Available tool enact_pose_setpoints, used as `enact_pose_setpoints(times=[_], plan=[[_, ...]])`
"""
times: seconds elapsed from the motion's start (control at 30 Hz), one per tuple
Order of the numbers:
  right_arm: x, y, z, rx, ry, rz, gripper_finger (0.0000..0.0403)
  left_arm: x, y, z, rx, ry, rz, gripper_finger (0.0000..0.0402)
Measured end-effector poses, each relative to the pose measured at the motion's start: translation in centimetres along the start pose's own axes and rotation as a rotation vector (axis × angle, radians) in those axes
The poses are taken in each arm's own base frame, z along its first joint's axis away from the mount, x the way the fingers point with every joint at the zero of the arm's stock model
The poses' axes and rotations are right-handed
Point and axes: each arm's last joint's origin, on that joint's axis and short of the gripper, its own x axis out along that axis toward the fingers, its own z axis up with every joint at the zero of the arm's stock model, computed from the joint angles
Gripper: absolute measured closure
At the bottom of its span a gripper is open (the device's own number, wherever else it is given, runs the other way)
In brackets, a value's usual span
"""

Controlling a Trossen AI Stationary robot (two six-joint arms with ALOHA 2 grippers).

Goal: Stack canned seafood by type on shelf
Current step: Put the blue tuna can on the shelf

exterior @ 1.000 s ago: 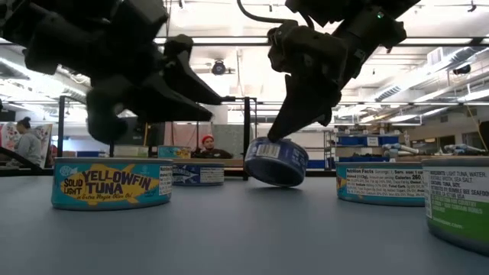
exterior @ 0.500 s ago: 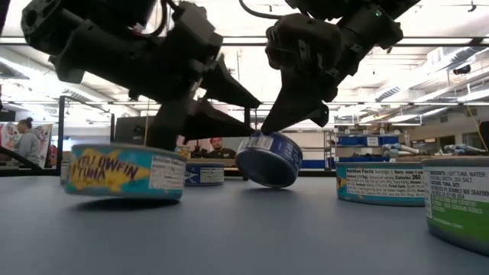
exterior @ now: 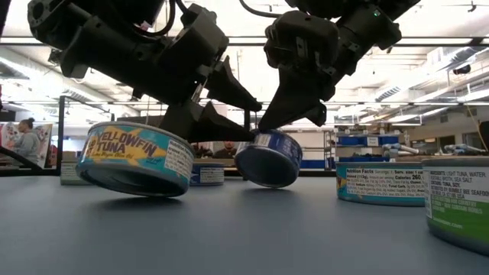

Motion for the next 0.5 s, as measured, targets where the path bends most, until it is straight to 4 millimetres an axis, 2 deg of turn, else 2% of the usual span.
enact_pose_setpoints(times=[0.3, 0.5], plan=[[-0.2, 0.1, 0.2, 0.0, -0.017, 0.01, 0.04, -0.1, -0.1, 0.0, 0.001, 0.002, 0.001, 0.0153], [-1.1, 0.6, 1.0, -0.021, -0.07, 0.049, 0.04, -0.6, -0.6, 0.1, 0.026, 0.071, 0.063, 0.0153]])
